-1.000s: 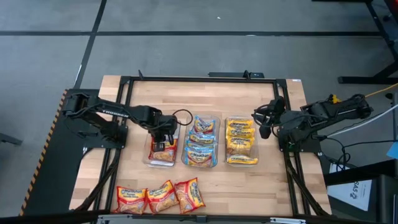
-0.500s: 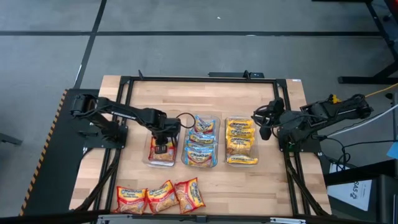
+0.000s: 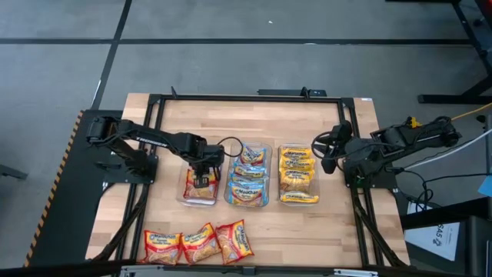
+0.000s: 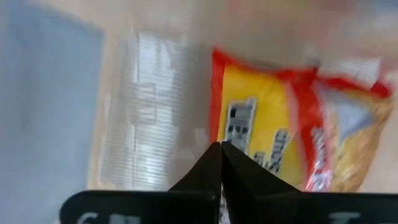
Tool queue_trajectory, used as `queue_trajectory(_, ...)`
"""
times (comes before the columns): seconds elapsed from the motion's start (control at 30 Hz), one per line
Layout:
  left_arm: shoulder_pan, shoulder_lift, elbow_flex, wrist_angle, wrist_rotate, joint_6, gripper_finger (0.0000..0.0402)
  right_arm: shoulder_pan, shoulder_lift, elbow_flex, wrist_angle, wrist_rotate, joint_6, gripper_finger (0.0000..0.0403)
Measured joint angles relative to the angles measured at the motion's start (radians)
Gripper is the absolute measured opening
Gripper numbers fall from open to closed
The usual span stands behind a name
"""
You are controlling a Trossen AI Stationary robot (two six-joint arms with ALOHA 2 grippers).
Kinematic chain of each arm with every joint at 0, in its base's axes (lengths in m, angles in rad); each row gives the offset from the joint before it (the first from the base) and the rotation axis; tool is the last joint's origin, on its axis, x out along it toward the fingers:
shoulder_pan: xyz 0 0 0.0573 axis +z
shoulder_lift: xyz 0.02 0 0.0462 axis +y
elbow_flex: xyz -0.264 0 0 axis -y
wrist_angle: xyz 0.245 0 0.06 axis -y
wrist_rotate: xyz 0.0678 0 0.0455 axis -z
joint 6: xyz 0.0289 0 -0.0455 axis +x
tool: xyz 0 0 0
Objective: Sort Maruchan noodles
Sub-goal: Adjust the red noodle pack
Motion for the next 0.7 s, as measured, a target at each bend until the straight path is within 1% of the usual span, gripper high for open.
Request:
queue_trajectory(0.07,0.000,0.000,0.031,-0.015,-0.010,0.004,0.0001,0.000,0.000,0.000,-0.022,0.000,0.000,0.0115)
queue_trajectory(0.2,0.000,-0.001,0.082,-0.100,-0.006,0.013,0.0001,0.000,0.000,0.000,-0.066,-0.001,0.025,0.0115)
queue_trajectory(0.3,0.000,-0.001,0.091,-0.159,-0.009,-0.037,0.0001,0.000,0.000,0.000,-0.100,-0.003,0.049,0.0115)
queue_trajectory(0.37,0.000,-0.001,0.095,-0.184,0.017,-0.056,0.0004,0.000,0.000,0.000,-0.114,-0.003,0.058,0.0115)
queue_trajectory(0.43,0.000,-0.001,0.095,-0.190,0.042,-0.078,0.0016,0.000,0.000,0.000,-0.117,-0.003,0.059,0.0115)
queue_trajectory(0.7,-0.013,-0.001,0.095,-0.187,0.035,-0.107,0.0083,0.000,0.000,0.000,-0.119,-0.004,0.060,0.0115)
